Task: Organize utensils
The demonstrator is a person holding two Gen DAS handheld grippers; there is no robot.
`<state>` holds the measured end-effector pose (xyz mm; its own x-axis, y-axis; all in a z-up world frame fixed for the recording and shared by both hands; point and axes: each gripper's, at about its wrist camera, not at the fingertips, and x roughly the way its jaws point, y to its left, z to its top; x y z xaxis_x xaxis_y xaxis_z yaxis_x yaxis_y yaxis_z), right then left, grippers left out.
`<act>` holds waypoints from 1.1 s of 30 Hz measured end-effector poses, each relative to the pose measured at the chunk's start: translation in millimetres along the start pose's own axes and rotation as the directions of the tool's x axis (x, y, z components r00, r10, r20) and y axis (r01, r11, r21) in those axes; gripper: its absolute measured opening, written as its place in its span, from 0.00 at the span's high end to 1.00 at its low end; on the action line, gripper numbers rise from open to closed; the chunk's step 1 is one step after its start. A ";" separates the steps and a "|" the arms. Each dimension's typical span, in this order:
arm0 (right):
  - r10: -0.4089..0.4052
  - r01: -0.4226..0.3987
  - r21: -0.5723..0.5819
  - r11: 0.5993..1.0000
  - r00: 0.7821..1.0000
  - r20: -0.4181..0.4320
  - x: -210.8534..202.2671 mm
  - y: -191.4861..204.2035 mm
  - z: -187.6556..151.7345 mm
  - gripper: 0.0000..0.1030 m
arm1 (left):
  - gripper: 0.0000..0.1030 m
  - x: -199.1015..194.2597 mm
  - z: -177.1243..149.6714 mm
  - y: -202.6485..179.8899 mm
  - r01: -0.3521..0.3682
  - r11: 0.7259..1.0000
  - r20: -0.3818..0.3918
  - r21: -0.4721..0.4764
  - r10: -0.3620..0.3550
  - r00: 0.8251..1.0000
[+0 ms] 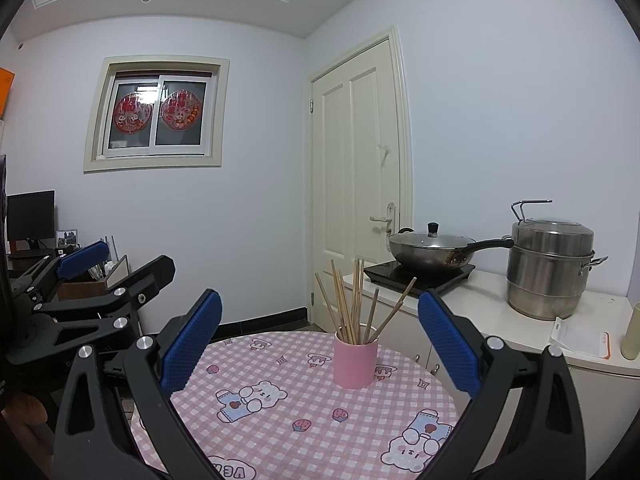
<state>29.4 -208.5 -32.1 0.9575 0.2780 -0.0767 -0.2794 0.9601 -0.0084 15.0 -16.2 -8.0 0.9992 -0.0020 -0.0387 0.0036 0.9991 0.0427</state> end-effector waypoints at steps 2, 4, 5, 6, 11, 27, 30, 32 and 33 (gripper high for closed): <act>-0.001 0.001 0.002 1.000 1.000 -0.001 0.8 -0.4 0.1 0.08 | 0.06 0.6 -0.7 -0.4 -0.002 1.000 -0.001 0.003 0.002 1.000; -0.002 0.002 0.001 1.000 1.000 -0.002 0.5 0.3 -0.2 0.08 | 0.06 1.1 -1.5 -0.6 -0.004 1.000 -0.003 0.007 0.004 1.000; -0.002 0.002 0.001 1.000 1.000 -0.003 0.6 -0.4 -0.3 0.08 | 0.06 1.3 -1.7 -0.5 -0.004 1.000 -0.003 0.008 0.004 1.000; -0.001 0.001 0.001 1.000 1.000 -0.002 0.7 -0.6 -0.3 0.08 | 0.06 1.5 -2.0 -0.2 -0.005 1.000 -0.004 0.008 0.005 1.000; 0.000 0.000 -0.003 1.000 1.000 -0.002 0.3 -0.1 -0.5 0.08 | 0.06 1.6 -1.6 -0.3 -0.008 1.000 -0.004 0.009 0.008 1.000; -0.007 0.007 -0.003 1.000 1.000 -0.002 1.2 -2.0 -0.2 0.08 | 0.06 1.5 -0.7 -3.6 -0.015 1.000 0.000 0.023 0.015 1.000; -0.008 0.008 -0.003 1.000 1.000 -0.003 0.6 -1.9 0.0 0.08 | 0.06 1.1 -0.8 -3.7 -0.020 1.000 0.001 0.024 0.020 1.000; -0.010 0.010 -0.004 1.000 1.000 -0.002 0.5 -1.7 0.1 0.08 | 0.06 1.0 -1.2 -3.7 -0.019 1.000 -0.001 0.023 0.019 1.000; -0.010 0.010 -0.004 1.000 1.000 -0.002 0.5 -2.0 0.1 0.08 | 0.06 1.4 -1.0 -3.5 -0.019 1.000 -0.001 0.022 0.019 1.000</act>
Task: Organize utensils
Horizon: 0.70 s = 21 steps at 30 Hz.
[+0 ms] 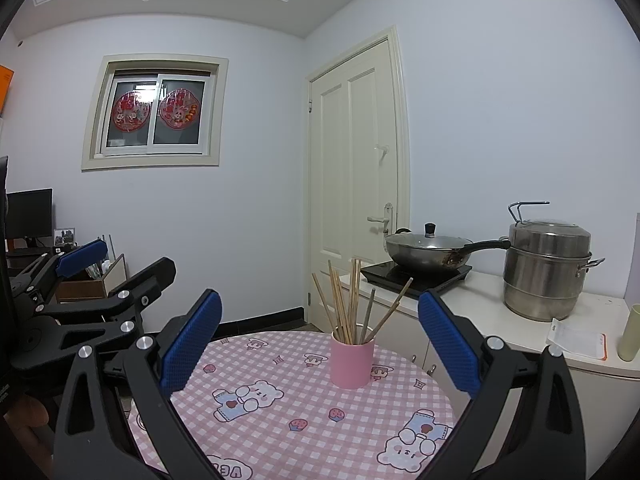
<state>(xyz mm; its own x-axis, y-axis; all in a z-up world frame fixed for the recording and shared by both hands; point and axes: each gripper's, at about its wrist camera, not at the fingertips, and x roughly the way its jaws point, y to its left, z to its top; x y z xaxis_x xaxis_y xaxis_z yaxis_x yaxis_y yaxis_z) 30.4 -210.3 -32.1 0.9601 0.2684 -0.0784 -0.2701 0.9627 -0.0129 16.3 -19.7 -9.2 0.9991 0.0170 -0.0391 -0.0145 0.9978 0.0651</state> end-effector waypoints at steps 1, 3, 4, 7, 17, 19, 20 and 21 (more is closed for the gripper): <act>0.000 0.000 0.001 1.000 1.000 -0.001 -0.1 -0.3 -0.1 0.08 | 0.06 0.2 0.1 -0.3 0.000 1.000 0.000 -0.001 0.000 1.000; 0.000 0.000 0.000 1.000 1.000 -0.001 -0.2 -0.2 -0.6 0.08 | 0.06 0.2 0.1 -0.8 0.000 1.000 0.000 0.000 0.000 1.000; -0.002 0.002 0.000 1.000 1.000 0.000 -0.6 -0.5 -0.8 0.08 | 0.06 0.1 0.1 -0.5 -0.003 1.000 0.002 0.000 0.003 1.000; -0.001 0.001 0.001 1.000 1.000 -0.001 -0.9 -0.7 -1.0 0.08 | 0.06 0.6 -0.1 -0.4 -0.003 1.000 0.001 -0.001 0.003 1.000; -0.003 0.003 0.002 1.000 1.000 -0.002 -1.0 -1.6 -1.2 0.08 | 0.06 -0.2 -1.5 1.3 -0.004 1.000 -0.001 -0.005 0.004 1.000; -0.003 0.003 0.004 1.000 1.000 -0.002 -1.7 -2.9 -2.0 0.08 | 0.06 0.5 -1.3 1.1 -0.009 1.000 -0.004 -0.002 0.009 1.000; -0.003 0.003 0.005 1.000 1.000 -0.002 -1.3 -3.0 -2.1 0.08 | 0.06 0.3 -1.4 0.8 -0.010 1.000 -0.004 0.000 0.010 1.000; -0.003 0.003 0.006 1.000 1.000 -0.002 -1.5 -3.6 -2.3 0.08 | 0.06 0.1 -1.2 1.2 -0.009 1.000 -0.004 -0.001 0.009 1.000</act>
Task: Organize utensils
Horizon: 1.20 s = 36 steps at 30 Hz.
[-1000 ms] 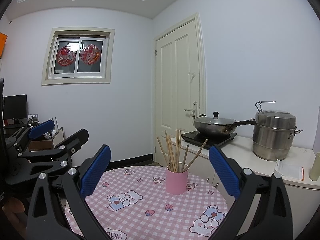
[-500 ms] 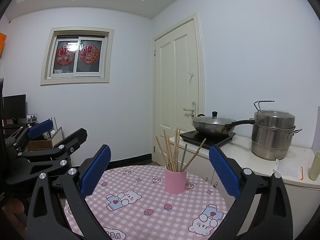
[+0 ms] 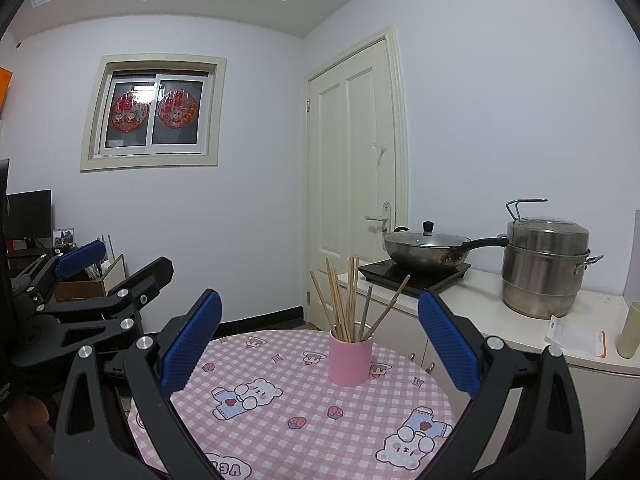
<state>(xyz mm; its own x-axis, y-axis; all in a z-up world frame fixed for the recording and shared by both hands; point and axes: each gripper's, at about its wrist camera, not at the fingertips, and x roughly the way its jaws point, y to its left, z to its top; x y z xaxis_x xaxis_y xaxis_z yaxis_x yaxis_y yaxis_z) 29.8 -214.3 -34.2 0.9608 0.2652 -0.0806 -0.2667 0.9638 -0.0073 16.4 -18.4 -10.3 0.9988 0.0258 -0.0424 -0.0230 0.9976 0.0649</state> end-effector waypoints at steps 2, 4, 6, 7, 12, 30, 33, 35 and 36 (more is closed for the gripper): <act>-0.001 0.001 -0.001 1.000 1.000 0.000 -0.8 -0.4 -0.6 0.08 | 0.06 -0.6 0.7 0.1 0.002 1.000 0.002 -0.001 -0.002 1.000; -0.001 0.001 0.000 1.000 1.000 0.001 -1.6 -0.5 -0.8 0.08 | 0.06 -1.1 1.2 -1.0 0.001 1.000 0.004 0.002 -0.001 1.000; -0.001 0.001 0.001 1.000 1.000 0.002 -1.7 -0.8 -0.8 0.08 | 0.06 -1.4 1.3 -1.1 0.003 1.000 0.005 0.004 -0.003 1.000; -0.002 0.002 0.002 1.000 1.000 0.002 -2.3 -1.1 -1.0 0.08 | 0.06 -1.4 1.3 -1.3 0.003 1.000 0.005 0.005 -0.003 1.000; -0.002 0.002 0.003 1.000 1.000 0.000 -2.3 -1.4 -0.7 0.08 | 0.06 -2.3 0.4 -3.2 0.001 1.000 0.004 0.008 -0.001 1.000; -0.003 0.003 0.003 1.000 1.000 0.000 -2.8 -1.1 -0.7 0.08 | 0.06 -3.3 0.6 -4.8 0.001 1.000 0.001 0.006 -0.001 1.000; -0.002 0.002 0.000 1.000 1.000 -0.003 -2.6 -0.7 -0.8 0.08 | 0.06 -3.5 0.1 -4.8 0.000 1.000 -0.002 0.006 0.000 1.000; -0.001 0.001 -0.001 1.000 1.000 -0.005 -2.3 -0.3 -1.8 0.08 | 0.06 -3.4 -0.2 -5.0 0.001 1.000 -0.003 0.006 -0.001 1.000; 0.000 0.000 -0.002 1.000 1.000 -0.005 -2.4 -0.2 -2.3 0.08 | 0.06 -3.4 -0.4 -5.0 0.000 1.000 -0.004 0.006 0.000 1.000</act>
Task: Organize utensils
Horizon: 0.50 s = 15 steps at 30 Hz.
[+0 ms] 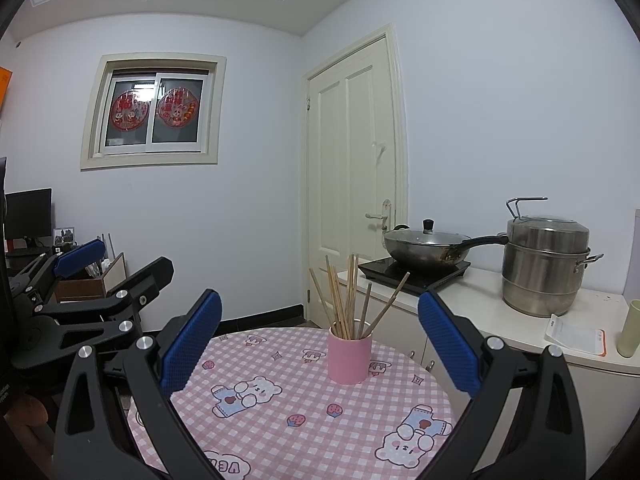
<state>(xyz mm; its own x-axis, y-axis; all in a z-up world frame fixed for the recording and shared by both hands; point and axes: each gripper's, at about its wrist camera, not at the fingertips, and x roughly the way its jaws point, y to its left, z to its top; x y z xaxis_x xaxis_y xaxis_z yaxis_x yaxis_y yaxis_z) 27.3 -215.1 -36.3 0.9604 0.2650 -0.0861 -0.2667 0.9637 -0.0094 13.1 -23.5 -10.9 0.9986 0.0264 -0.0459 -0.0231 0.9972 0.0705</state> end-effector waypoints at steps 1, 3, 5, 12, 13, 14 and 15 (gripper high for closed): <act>0.000 0.000 0.000 1.000 1.000 -0.001 -0.2 0.1 -0.4 0.08 | 0.06 0.3 0.1 -0.5 -0.001 1.000 0.000 0.000 0.001 1.000; 0.000 0.000 0.000 1.000 1.000 -0.001 1.3 0.0 -0.4 0.08 | 0.06 0.4 0.0 -0.6 0.002 1.000 -0.001 0.000 -0.002 1.000; 0.001 -0.001 0.000 1.000 1.000 -0.002 1.5 -0.3 -0.4 0.08 | 0.06 0.3 -0.3 0.3 0.002 1.000 -0.001 0.000 -0.002 1.000; -0.001 0.001 -0.002 1.000 1.000 -0.009 4.0 -0.3 -0.5 0.08 | 0.06 2.2 -0.9 0.6 -0.001 1.000 -0.007 -0.001 0.001 1.000; -0.001 0.001 -0.002 1.000 1.000 -0.009 5.0 -0.5 0.3 0.08 | 0.06 2.6 -1.2 0.7 0.000 1.000 -0.006 -0.001 0.000 1.000; 0.000 0.000 -0.002 1.000 1.000 -0.008 5.3 -0.7 0.2 0.08 | 0.06 2.6 -1.1 0.8 0.000 1.000 -0.006 -0.002 0.000 1.000; 0.001 -0.001 -0.002 1.000 1.000 -0.008 5.3 -0.6 0.1 0.08 | 0.06 2.7 -1.1 0.9 0.001 1.000 -0.005 -0.002 -0.001 1.000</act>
<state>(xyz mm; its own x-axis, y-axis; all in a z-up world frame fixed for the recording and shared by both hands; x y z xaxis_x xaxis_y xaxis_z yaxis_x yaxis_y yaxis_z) 32.6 -214.3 -36.6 0.9595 0.2655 -0.0938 -0.2677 0.9634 -0.0113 15.7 -22.4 -12.1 0.9983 0.0261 -0.0512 -0.0225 0.9974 0.0686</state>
